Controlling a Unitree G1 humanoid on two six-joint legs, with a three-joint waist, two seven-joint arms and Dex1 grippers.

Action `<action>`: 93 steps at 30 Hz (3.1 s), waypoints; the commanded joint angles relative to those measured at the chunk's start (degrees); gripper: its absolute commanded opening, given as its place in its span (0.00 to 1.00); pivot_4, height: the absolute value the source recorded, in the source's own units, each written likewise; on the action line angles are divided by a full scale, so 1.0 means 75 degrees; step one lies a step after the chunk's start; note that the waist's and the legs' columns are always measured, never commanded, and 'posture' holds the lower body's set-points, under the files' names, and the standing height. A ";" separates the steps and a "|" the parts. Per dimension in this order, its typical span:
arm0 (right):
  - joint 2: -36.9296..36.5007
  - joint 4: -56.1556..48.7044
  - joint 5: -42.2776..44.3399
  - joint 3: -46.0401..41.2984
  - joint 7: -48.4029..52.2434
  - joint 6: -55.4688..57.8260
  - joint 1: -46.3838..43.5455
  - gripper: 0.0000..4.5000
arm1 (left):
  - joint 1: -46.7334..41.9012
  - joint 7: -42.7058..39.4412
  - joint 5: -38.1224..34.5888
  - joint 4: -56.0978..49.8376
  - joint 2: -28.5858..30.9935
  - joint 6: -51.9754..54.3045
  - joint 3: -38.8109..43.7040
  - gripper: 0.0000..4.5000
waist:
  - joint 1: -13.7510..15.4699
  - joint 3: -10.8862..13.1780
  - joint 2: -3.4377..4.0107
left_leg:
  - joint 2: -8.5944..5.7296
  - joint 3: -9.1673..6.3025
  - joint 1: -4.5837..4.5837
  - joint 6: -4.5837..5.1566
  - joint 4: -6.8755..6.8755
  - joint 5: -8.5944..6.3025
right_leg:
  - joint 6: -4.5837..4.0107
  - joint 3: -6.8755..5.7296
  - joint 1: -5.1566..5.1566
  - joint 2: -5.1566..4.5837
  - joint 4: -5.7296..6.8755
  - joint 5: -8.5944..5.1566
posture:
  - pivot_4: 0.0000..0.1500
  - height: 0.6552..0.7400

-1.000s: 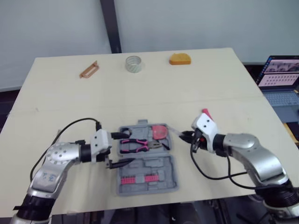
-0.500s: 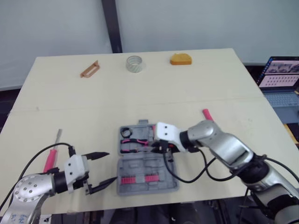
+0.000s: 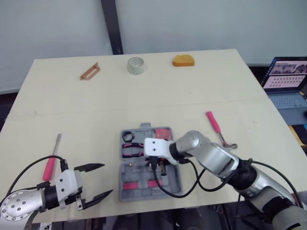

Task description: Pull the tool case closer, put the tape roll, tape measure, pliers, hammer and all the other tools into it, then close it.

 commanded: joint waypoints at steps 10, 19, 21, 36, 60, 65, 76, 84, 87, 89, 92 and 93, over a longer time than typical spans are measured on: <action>0.0710 0.0443 -0.0445 0.0321 -0.0006 -0.0144 -0.0206 0.00 | -0.0031 0.0081 -0.0072 0.0141 0.0046 -0.0228 0.0242 1.00 | -0.0006 0.0000 0.0001 | 0.0000 -0.0001 0.0000 0.0000 0.0000 0.0000 | 0.0000 0.0000 0.0000 0.0000 0.0002 0.0000 | 1.00 1.00; 0.0732 0.0516 -0.0692 0.0343 0.0072 -0.0181 -0.0185 0.00 | -0.0193 0.0113 -0.0032 0.0270 0.0091 -0.0184 0.0219 1.00 | -0.0053 0.0000 0.0001 | 0.0000 -0.0001 0.0000 0.0000 0.0000 0.0000 | 0.0000 0.0000 -0.0002 0.0000 0.0003 0.0000 | 1.00 1.00; 0.0738 0.0505 -0.0701 0.0349 0.0090 -0.0176 -0.0182 0.00 | -0.0215 0.0120 -0.0025 0.0287 0.0093 -0.0178 0.0217 1.00 | -0.0071 0.0001 0.0001 | 0.0000 -0.0001 0.0000 0.0000 -0.0001 0.0000 | 0.0000 -0.0001 -0.0002 0.0000 0.0003 0.0000 | 1.00 1.00; 0.0924 0.0582 -0.0818 0.0492 0.0112 -0.0205 -0.0170 0.00 | -0.0290 0.0201 0.0001 0.0222 0.0071 -0.0125 0.0137 1.00 | -0.0159 0.0001 0.0001 | 0.0000 -0.0004 0.0000 -0.0002 -0.0006 -0.0001 | 0.0000 -0.0003 -0.0004 0.0000 0.0004 0.0000 | 1.00 1.00; 0.1145 0.0753 -0.0834 0.0417 0.0061 -0.0213 -0.0226 0.33 | -0.0292 0.0256 0.0038 0.0163 0.0078 -0.0033 0.0060 1.00 | -0.0159 0.0001 0.0002 | 0.0000 -0.0004 0.0000 -0.0003 -0.0006 -0.0002 | 0.0000 -0.0002 -0.0005 0.0000 0.0004 0.0000 | 1.00 1.00; 0.1109 0.0652 -0.0738 0.0250 0.0107 -0.0147 -0.0247 0.91 | -0.0294 0.0251 0.0040 0.0179 0.0074 -0.0003 0.0055 1.00 | -0.0156 0.0001 0.0002 | 0.0000 -0.0004 0.0000 -0.0003 -0.0005 -0.0002 | 0.0000 -0.0003 -0.0005 0.0000 0.0004 0.0000 | 1.00 1.00; 0.0783 0.0100 -0.0352 -0.0026 0.0368 0.0036 -0.0217 0.99 | -0.0380 0.0268 0.0016 0.0181 0.0049 0.0070 0.0030 1.00 | -0.0157 0.0002 0.0003 | 0.0000 -0.0004 0.0000 -0.0003 -0.0007 -0.0002 | 0.0000 -0.0003 -0.0006 0.0000 0.0004 0.0000 | 1.00 1.00; 0.1124 0.0514 -0.0271 -0.0659 -0.0198 -0.0460 0.0088 0.88 | -0.0549 0.0286 0.0060 0.0259 0.0048 0.0101 -0.0030 1.00 | -0.0157 0.0001 0.0003 | 0.0000 -0.0004 0.0000 -0.0004 -0.0007 -0.0002 | 0.0000 -0.0003 -0.0006 0.0000 0.0004 0.0000 | 1.00 1.00; 0.1143 0.0677 -0.0349 -0.0807 -0.0374 -0.0775 0.0310 0.59 | -0.0612 0.0299 0.0071 0.0293 0.0048 0.0104 -0.0048 1.00 | -0.0157 0.0001 0.0003 | 0.0000 -0.0003 0.0000 -0.0004 -0.0007 -0.0002 | 0.0000 -0.0003 -0.0006 0.0000 0.0004 0.0000 | 1.00 1.00; 0.1114 0.0742 -0.0372 -0.0861 -0.0391 -0.1034 0.0435 0.36 | -0.0674 0.0297 0.0079 0.0338 0.0059 0.0107 -0.0064 1.00 | -0.0157 0.0001 0.0003 | 0.0000 -0.0002 0.0000 -0.0004 -0.0007 -0.0002 | 0.0000 -0.0003 -0.0006 0.0000 0.0005 0.0000 | 1.00 1.00; 0.1094 0.0759 -0.0369 -0.0867 -0.0373 -0.1145 0.0579 0.02 | -0.0757 0.0303 0.0094 0.0366 0.0057 0.0127 -0.0094 1.00 | -0.0159 0.0001 0.0003 | 0.0000 -0.0001 0.0000 -0.0004 -0.0007 -0.0002 | 0.0000 -0.0003 -0.0006 0.0001 0.0005 0.0000 | 1.00 1.00; 0.1110 0.0773 -0.0374 -0.0862 -0.0383 -0.1165 0.0615 0.01 | -0.0782 0.0304 0.0098 0.0378 0.0056 0.0132 -0.0101 1.00 | -0.0159 0.0001 0.0003 | 0.0000 -0.0002 0.0000 -0.0004 -0.0007 -0.0002 | 0.0000 -0.0003 -0.0006 0.0000 0.0005 0.0000 | 1.00 1.00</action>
